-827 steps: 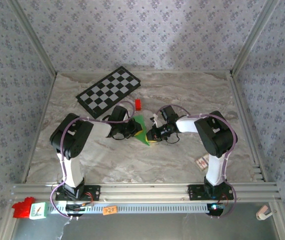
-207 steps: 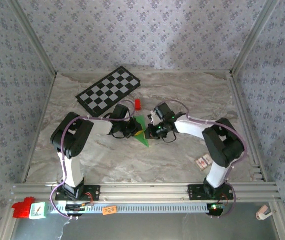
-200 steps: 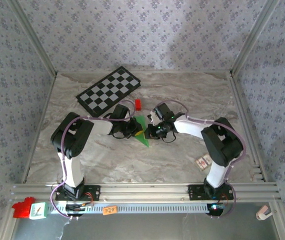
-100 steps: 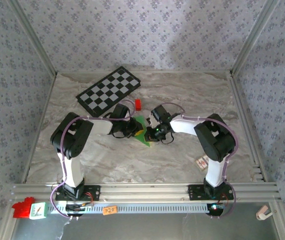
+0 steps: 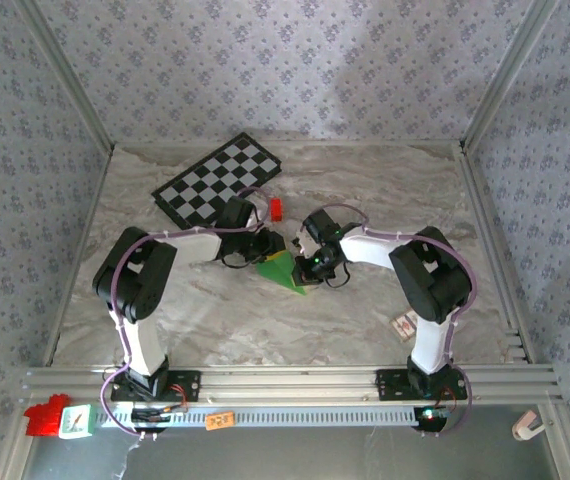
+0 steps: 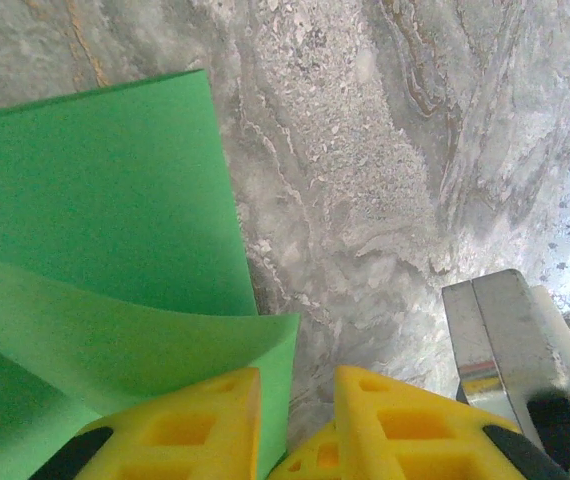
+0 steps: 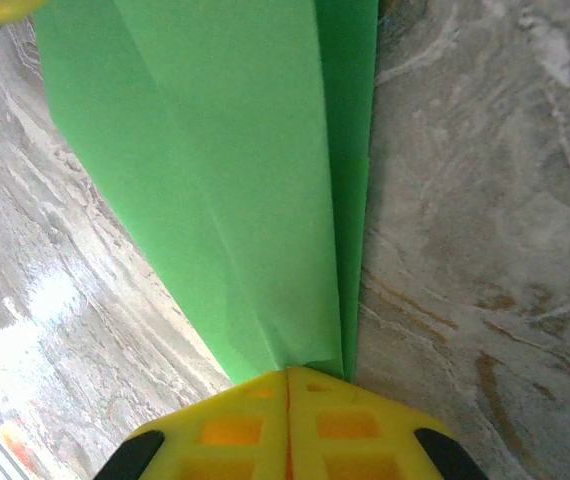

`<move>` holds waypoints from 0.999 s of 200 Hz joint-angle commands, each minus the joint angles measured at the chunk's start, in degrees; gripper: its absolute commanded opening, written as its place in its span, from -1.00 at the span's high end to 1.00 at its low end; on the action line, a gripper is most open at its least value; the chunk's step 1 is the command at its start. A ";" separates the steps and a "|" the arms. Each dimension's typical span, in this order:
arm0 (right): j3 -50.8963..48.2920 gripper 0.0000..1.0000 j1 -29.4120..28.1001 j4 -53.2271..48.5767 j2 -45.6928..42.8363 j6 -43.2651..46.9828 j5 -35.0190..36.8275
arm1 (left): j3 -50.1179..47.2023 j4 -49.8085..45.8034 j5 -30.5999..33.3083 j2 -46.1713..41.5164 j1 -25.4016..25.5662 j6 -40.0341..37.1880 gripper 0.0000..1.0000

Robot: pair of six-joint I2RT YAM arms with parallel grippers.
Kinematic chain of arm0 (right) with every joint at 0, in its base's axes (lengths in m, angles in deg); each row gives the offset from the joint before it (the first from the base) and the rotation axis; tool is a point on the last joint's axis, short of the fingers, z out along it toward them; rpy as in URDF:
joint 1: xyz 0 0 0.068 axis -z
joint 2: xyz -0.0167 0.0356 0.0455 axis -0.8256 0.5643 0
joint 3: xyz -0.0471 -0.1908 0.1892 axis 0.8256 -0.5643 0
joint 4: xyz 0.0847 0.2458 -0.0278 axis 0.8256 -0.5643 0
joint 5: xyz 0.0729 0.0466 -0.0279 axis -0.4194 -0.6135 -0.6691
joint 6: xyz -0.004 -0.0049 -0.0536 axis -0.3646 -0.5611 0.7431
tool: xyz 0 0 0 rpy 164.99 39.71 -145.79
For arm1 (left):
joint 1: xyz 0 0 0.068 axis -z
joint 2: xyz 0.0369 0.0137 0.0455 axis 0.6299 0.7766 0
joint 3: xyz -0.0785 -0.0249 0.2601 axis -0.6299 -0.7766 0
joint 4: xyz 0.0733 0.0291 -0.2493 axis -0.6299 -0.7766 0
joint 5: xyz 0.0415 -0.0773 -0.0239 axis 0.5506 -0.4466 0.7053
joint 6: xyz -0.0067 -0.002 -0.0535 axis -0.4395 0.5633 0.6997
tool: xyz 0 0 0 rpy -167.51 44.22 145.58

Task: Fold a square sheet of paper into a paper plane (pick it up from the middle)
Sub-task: Fourth fold the wing at the center of the table.

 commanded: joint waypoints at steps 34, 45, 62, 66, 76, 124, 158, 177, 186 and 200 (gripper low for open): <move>-1.65 0.83 0.66 -7.45 2.05 1.60 3.80 | 2.03 1.10 -0.20 3.47 -0.70 -2.20 0.49; -1.84 0.83 0.72 -7.51 2.05 1.69 3.73 | 2.22 1.19 0.11 4.03 -0.82 -2.13 0.49; -2.02 0.83 0.81 -7.73 2.11 1.69 3.69 | 2.21 1.74 0.33 4.87 -0.92 -1.60 0.50; -2.10 0.83 0.81 -7.85 2.11 1.69 3.60 | 2.05 2.08 0.41 5.00 -0.96 -1.46 0.49; -2.34 0.83 0.90 -7.83 2.05 1.60 3.56 | 1.74 2.57 0.56 5.54 -1.02 -1.01 0.50; -3.58 0.83 1.45 -7.43 1.21 1.42 3.19 | -0.15 2.33 3.02 6.65 -1.30 0.28 0.57; -2.43 0.81 1.98 -5.00 -1.78 0.04 -1.20 | -0.91 1.98 3.32 7.12 -1.39 0.95 0.61; -1.50 0.74 1.89 -0.33 -3.87 -3.24 -3.40 | -1.11 1.59 3.38 7.27 -1.42 1.03 0.62; -1.24 0.73 1.68 2.21 -4.22 -5.24 -4.14 | -1.11 1.27 3.40 7.27 -1.40 1.12 0.62; -0.81 0.74 1.13 5.38 -4.05 -7.70 -3.37 | -1.18 1.19 3.47 7.27 -1.32 1.25 0.63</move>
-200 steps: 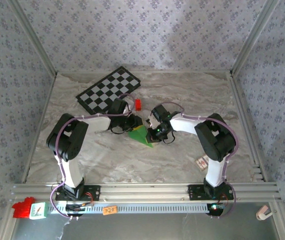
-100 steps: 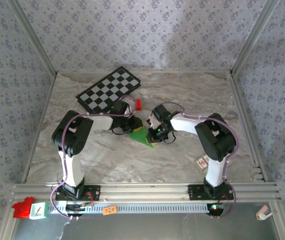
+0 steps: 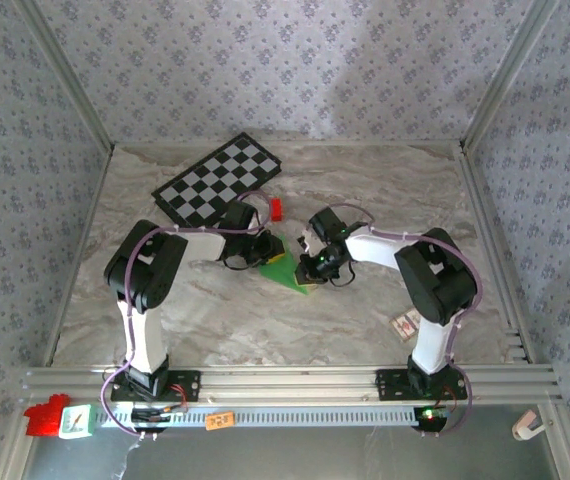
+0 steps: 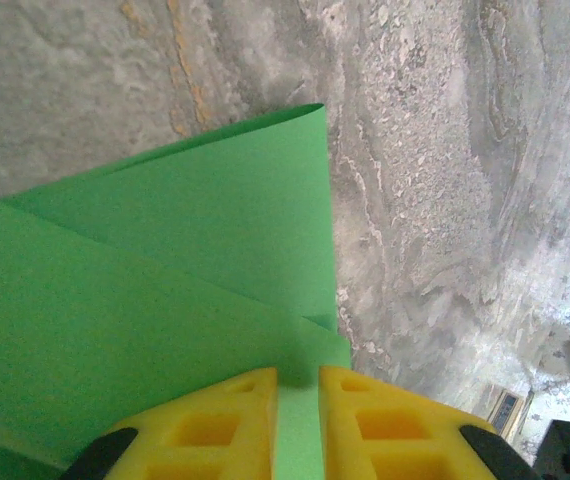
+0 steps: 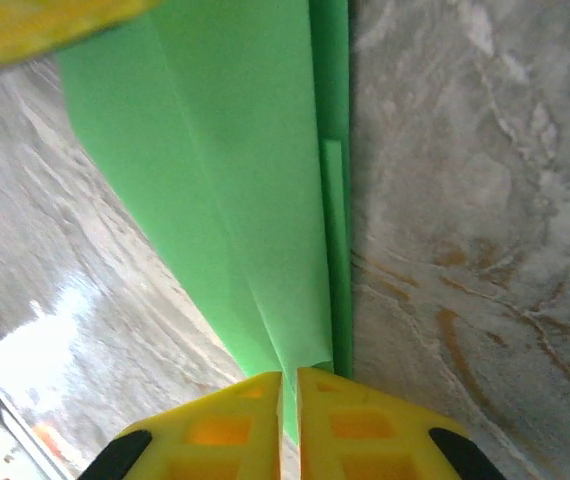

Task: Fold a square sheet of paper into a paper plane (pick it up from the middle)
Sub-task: Fourth fold the wing at the center of the table.

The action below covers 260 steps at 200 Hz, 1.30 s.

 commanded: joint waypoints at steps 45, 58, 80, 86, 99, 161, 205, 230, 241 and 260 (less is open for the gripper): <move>3.25 0.82 -1.12 6.35 2.47 -7.16 0.93 | -1.19 -2.28 3.05 2.00 -0.21 0.30 0.64; 3.90 0.83 -1.24 6.05 3.37 -7.14 0.94 | -1.09 -2.51 2.94 2.07 -0.21 0.31 0.65; 4.30 0.84 -1.38 5.33 4.47 -6.66 0.84 | -1.01 -2.55 2.97 2.13 -0.20 0.49 0.66; 4.23 0.84 -1.42 5.10 4.73 -6.52 0.96 | -1.04 -2.55 2.92 2.09 -0.13 0.53 0.66; 3.97 0.84 -1.42 4.55 5.32 -6.35 1.34 | -1.04 -2.55 2.93 2.05 -0.16 0.66 0.66; 1.20 0.86 -1.17 -1.64 7.25 -3.05 6.87 | 0.92 -4.57 3.05 1.65 -0.88 -2.47 0.63; -1.38 0.86 -0.10 -3.74 8.80 -2.48 8.82 | 3.15 -5.16 2.17 2.25 -3.65 -5.73 0.53; -1.93 0.86 0.05 -3.76 8.89 -2.52 8.91 | 5.80 -8.10 2.99 2.79 -5.31 -9.09 0.51; -1.89 0.86 0.00 -3.69 8.89 -2.65 8.90 | 6.98 -9.55 3.43 3.42 -5.97 -10.76 0.50; -1.94 0.86 0.11 -3.56 8.80 -2.72 8.90 | 8.31 -11.09 4.37 4.48 -6.96 -13.35 0.51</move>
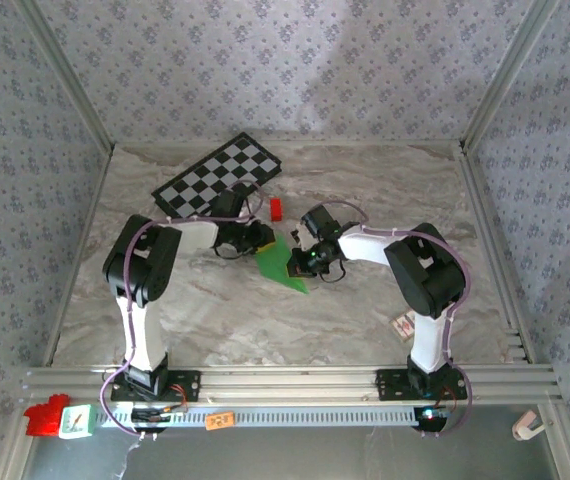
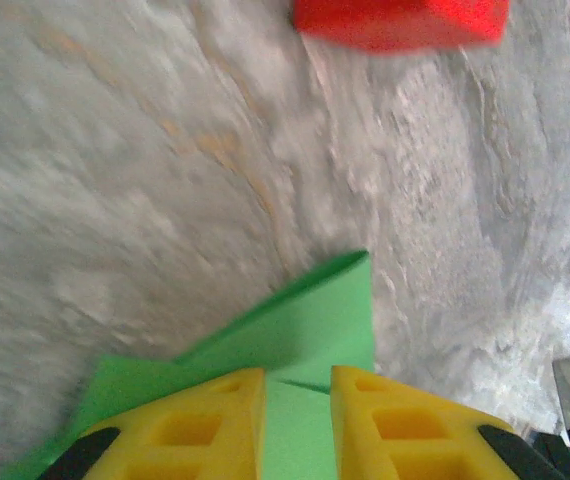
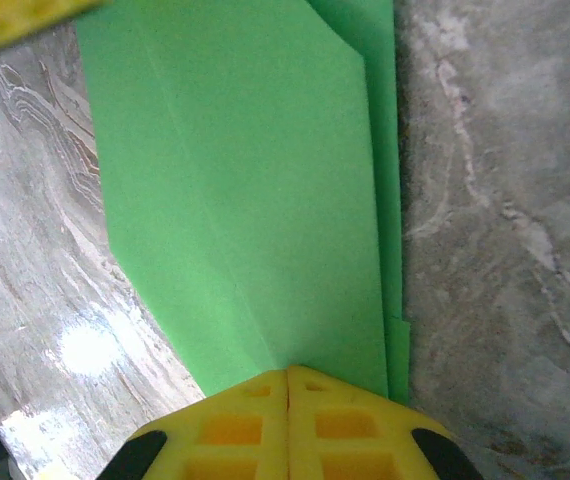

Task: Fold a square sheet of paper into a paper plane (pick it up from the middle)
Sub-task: Fourth fold the wing at the center of the table.

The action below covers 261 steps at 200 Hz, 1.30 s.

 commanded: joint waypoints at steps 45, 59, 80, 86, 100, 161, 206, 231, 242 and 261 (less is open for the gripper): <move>-3.87 0.86 1.20 -9.60 3.90 0.66 7.53 | 2.36 -3.84 4.11 3.59 -4.07 -9.13 0.51; -3.88 0.86 1.33 -9.48 3.93 0.51 7.46 | 2.09 -3.52 3.85 2.65 -4.49 -9.74 0.51; -3.79 0.87 1.37 -9.49 4.02 0.31 7.52 | 3.16 -5.23 3.33 -0.46 -4.51 -10.90 0.51; -3.79 0.87 1.42 -9.43 4.01 0.23 7.48 | 3.37 -5.58 3.26 -1.74 -4.47 -11.00 0.50; -3.70 0.87 1.45 -9.43 4.13 0.05 7.38 | 3.51 -6.62 2.98 -4.89 -4.45 -10.87 0.50; -3.40 0.87 1.68 -9.12 4.62 -0.74 6.53 | -3.98 -2.71 2.81 -12.73 1.51 -5.09 0.51; -3.26 0.87 1.95 -9.06 4.66 -0.74 5.74 | -4.35 -0.41 2.80 -8.58 5.04 -2.59 0.61; -3.16 0.87 2.05 -8.84 4.29 -0.74 5.37 | -3.74 -0.98 3.45 -5.59 5.07 -2.01 0.67; -3.26 0.87 2.10 -8.63 4.15 -0.74 5.17 | -3.23 -2.02 4.43 -4.51 5.09 -1.97 0.70; -3.35 0.87 2.09 -8.10 3.79 -0.74 4.38 | -2.45 -3.68 6.29 -3.14 5.11 -1.32 0.74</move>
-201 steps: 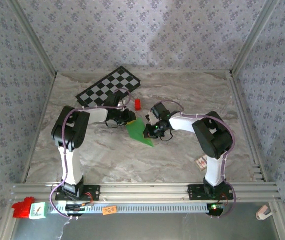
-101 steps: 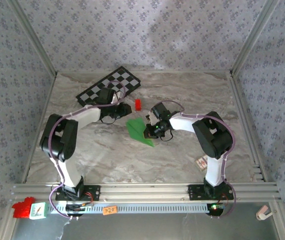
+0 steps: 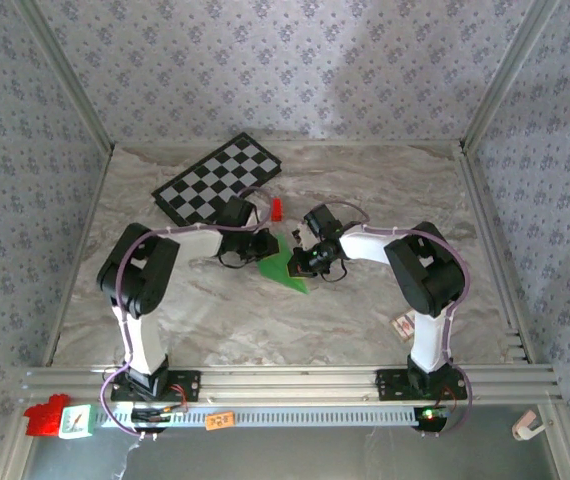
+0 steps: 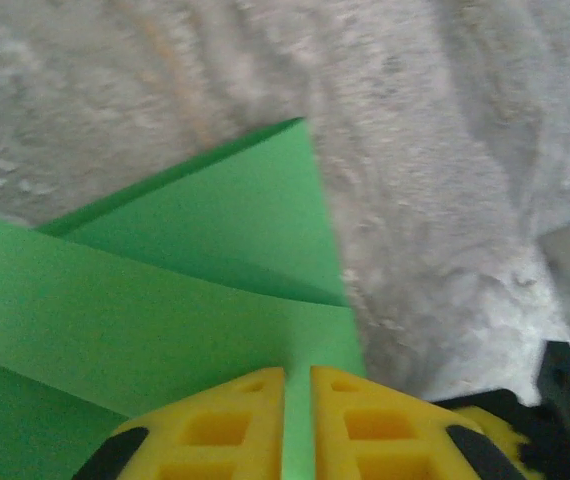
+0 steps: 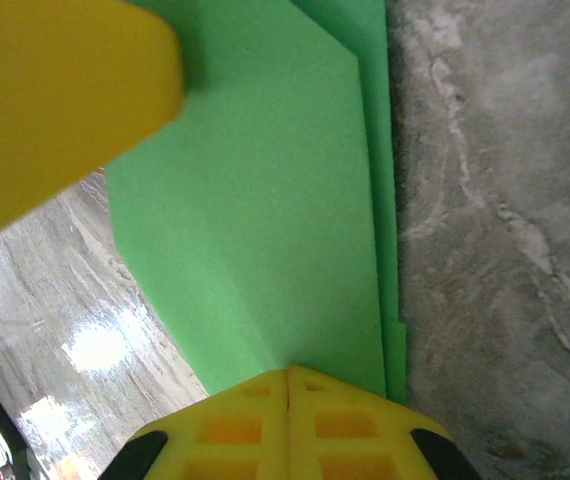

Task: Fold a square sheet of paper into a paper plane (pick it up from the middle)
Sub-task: Fourth fold the wing at the center of the table.

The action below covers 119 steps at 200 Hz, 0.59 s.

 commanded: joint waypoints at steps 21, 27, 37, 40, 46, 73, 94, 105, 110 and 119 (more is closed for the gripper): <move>-2.93 0.87 1.29 -8.04 2.54 -0.55 5.47 | 1.85 -3.80 3.96 2.69 -0.27 1.96 0.78; -2.66 0.87 1.30 -7.87 2.06 -0.52 4.95 | 2.01 -4.52 4.53 2.89 -0.35 2.09 0.79; -2.03 0.86 1.28 -7.36 1.19 -0.55 3.84 | 2.10 -5.81 5.30 3.24 -0.27 2.12 0.81; -1.81 0.86 1.26 -7.14 0.85 -0.61 3.38 | 2.23 -6.28 5.48 3.40 -0.34 2.18 0.82; -1.37 0.86 1.26 -6.48 0.15 -0.86 2.46 | 2.42 -7.34 5.80 3.72 -0.27 2.11 0.83; -0.59 0.84 1.22 -0.71 -3.01 -2.83 -4.91 | 2.35 -9.46 5.76 5.00 -0.12 2.15 0.89; -0.17 0.84 1.10 0.88 -4.26 -3.69 -4.71 | 1.42 -9.39 5.54 5.33 0.08 2.28 0.90; 0.19 0.85 1.27 0.87 -3.80 -4.09 -3.84 | 1.06 -9.40 5.41 5.53 0.15 2.31 0.91; 0.44 0.85 1.26 0.85 -3.31 -4.29 -3.51 | 1.05 -9.38 5.38 5.57 0.17 2.42 0.91; 0.96 0.86 1.30 0.78 -2.36 -4.49 -3.28 | 1.00 -9.43 5.32 5.64 0.25 2.45 0.91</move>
